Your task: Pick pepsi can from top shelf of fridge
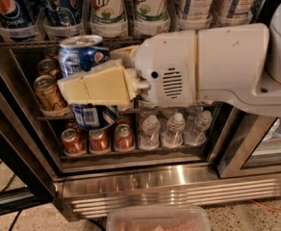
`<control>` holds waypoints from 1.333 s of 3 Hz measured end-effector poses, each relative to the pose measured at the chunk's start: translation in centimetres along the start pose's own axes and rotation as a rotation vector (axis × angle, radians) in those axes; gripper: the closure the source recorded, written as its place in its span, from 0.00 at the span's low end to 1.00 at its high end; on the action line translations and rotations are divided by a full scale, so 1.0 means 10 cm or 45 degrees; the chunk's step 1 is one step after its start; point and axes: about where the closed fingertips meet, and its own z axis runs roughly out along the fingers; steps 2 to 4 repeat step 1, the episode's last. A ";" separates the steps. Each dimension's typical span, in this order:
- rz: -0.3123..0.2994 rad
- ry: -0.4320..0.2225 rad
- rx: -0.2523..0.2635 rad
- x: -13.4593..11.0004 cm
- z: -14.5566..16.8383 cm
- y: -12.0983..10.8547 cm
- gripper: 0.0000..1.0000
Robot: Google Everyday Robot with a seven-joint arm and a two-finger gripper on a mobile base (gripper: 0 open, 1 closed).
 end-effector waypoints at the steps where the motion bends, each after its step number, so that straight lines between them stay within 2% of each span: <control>1: 0.001 0.001 0.000 0.00 0.00 0.00 1.00; 4: 0.001 0.001 0.000 0.00 0.00 0.00 1.00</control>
Offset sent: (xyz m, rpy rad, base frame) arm 0.0000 0.0000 0.0000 0.0000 0.0000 0.0000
